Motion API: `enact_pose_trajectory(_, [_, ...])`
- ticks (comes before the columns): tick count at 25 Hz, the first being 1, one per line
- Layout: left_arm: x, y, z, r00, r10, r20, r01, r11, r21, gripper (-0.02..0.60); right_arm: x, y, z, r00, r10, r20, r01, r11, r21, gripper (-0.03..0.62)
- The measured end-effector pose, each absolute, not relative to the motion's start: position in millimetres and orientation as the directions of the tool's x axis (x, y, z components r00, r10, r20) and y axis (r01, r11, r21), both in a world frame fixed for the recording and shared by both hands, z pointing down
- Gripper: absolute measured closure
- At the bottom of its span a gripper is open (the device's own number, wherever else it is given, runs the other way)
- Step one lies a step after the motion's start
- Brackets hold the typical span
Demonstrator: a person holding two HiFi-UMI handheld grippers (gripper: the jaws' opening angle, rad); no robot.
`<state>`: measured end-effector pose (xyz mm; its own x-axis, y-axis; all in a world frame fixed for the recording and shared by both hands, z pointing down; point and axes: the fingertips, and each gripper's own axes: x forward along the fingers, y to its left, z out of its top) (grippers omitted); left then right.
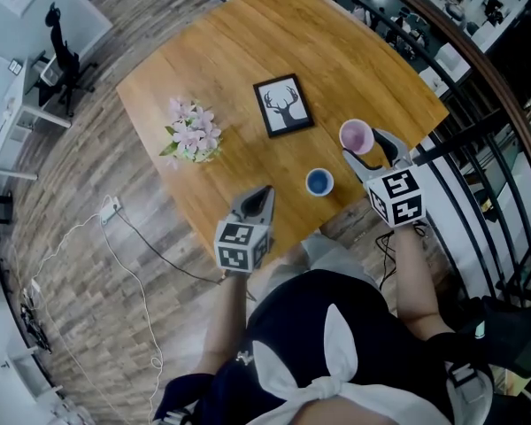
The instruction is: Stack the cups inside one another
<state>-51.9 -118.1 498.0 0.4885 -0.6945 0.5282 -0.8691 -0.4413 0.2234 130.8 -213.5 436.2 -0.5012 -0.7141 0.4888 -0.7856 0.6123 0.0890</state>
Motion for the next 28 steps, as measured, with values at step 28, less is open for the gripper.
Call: enact_pose_trajectory(28, [-70, -93, 503, 0.515, -0.688, 0.51, -0.853, -0.467, 0.232, 0.563, 76, -152, 449, -0.565, -0.641, 0.52, -0.732, 0.68, 0.043, 0.287])
